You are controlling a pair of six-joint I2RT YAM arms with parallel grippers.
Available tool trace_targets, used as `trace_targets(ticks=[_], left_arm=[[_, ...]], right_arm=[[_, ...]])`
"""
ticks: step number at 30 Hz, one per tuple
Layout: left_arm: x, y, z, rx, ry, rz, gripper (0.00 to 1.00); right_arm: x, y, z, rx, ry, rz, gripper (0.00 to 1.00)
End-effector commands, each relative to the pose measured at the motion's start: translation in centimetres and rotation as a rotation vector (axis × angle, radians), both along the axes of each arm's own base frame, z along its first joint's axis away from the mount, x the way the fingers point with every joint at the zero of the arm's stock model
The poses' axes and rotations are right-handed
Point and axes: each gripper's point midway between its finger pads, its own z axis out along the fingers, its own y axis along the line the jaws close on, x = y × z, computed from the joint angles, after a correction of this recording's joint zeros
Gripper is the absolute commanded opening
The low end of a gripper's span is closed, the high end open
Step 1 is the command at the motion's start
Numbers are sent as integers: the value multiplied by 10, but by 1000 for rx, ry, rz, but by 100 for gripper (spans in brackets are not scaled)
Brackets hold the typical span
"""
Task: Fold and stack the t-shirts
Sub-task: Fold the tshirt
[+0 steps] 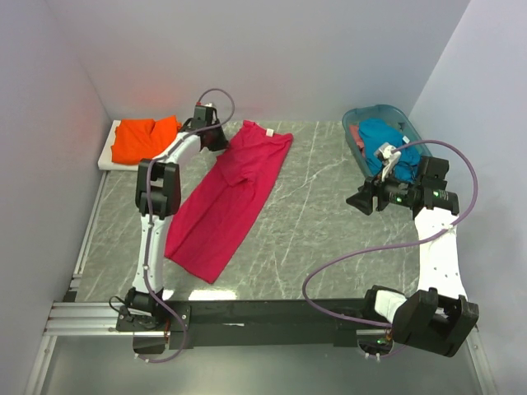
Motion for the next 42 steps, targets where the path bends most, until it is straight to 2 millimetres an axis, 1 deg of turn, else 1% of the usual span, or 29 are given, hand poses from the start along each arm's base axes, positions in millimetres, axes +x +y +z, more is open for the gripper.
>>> trace_targets(ticks=[1, 2, 4, 5, 6, 7, 8, 9, 10, 12, 13, 15, 16, 17, 18, 20, 21, 22, 23, 24, 25, 27, 28, 30, 31, 33, 38, 39, 42], left_arm=[[7, -18, 43, -56, -85, -12, 13], [7, -19, 61, -57, -131, -37, 32], [0, -19, 90, -64, -178, -56, 48], [-1, -18, 106, -62, -220, -59, 58], [-4, -14, 121, -41, -256, -61, 61], [-13, -6, 150, -24, -305, -40, 63], [-16, 1, 169, 1, -357, -29, 65], [-21, 8, 185, 20, -391, -10, 66], [-39, 22, 218, 45, -450, 34, 67], [-60, 36, 252, 62, -528, 70, 71], [-86, 54, 274, 86, -568, 128, 73], [-113, 83, 297, 115, -617, 247, 83], [-145, 96, 308, 117, -643, 282, 87], [-160, 110, 312, 119, -653, 347, 99], [-175, 119, 312, 120, -660, 371, 99], [-220, 134, 309, 124, -674, 384, 99], [-234, 140, 291, 141, -644, 387, 99], [-262, 147, 300, 140, -665, 396, 99], [-275, 152, 296, 157, -666, 395, 99], [-288, 160, 277, 192, -638, 405, 100], [-311, 168, 284, 197, -672, 423, 99], [-330, 185, 264, 260, -651, 464, 99], [-346, 191, 269, 251, -691, 488, 100], [-354, 197, 252, 270, -682, 504, 99], [-362, 199, 254, 259, -708, 516, 99], [-367, 205, 244, 267, -709, 542, 99], [-374, 214, 251, 276, -719, 595, 99], [-376, 215, 254, 272, -724, 601, 99], [-380, 216, 255, 263, -731, 603, 99]], right_arm=[[-1, 4, 0, -1, -10, 40, 68], [-3, 13, -2, -3, -3, 73, 68], [-2, 21, -9, -29, 6, 94, 68], [-6, 38, -13, -38, 21, 141, 68], [-2, 44, -14, -57, 5, 154, 68], [-1, 52, -23, -85, 24, 165, 68], [-7, 73, -26, -80, 46, 215, 68], [2, 83, -23, -74, 15, 214, 68], [8, 87, -34, -81, 49, 185, 68], [23, 107, -32, -26, 86, 122, 68], [35, 113, -38, -11, 127, 91, 67], [54, 126, -35, 50, 179, 11, 65], [68, 133, -40, 73, 222, -26, 64], [76, 139, -41, 114, 271, -80, 64], [82, 148, -41, 131, 276, -72, 64], [75, 186, -53, 74, 270, 48, 63], [66, 205, -63, 26, 260, 111, 63], [40, 238, -68, -15, 240, 219, 63], [26, 253, -75, -92, 150, 331, 64], [12, 261, -86, -162, 102, 401, 65], [-21, 283, -94, -273, -66, 648, 67], [-64, 280, -122, -387, -136, 889, 68], [-78, 282, -127, -426, -227, 978, 68], [-104, 293, -142, -488, -462, 1121, 72], [-108, 298, -147, -562, -557, 1145, 74], [-107, 314, -152, -597, -614, 1120, 74], [-111, 354, -148, -626, -727, 1035, 72], [-120, 363, -155, -638, -740, 1053, 72], [-117, 376, -163, -676, -761, 1029, 71]])
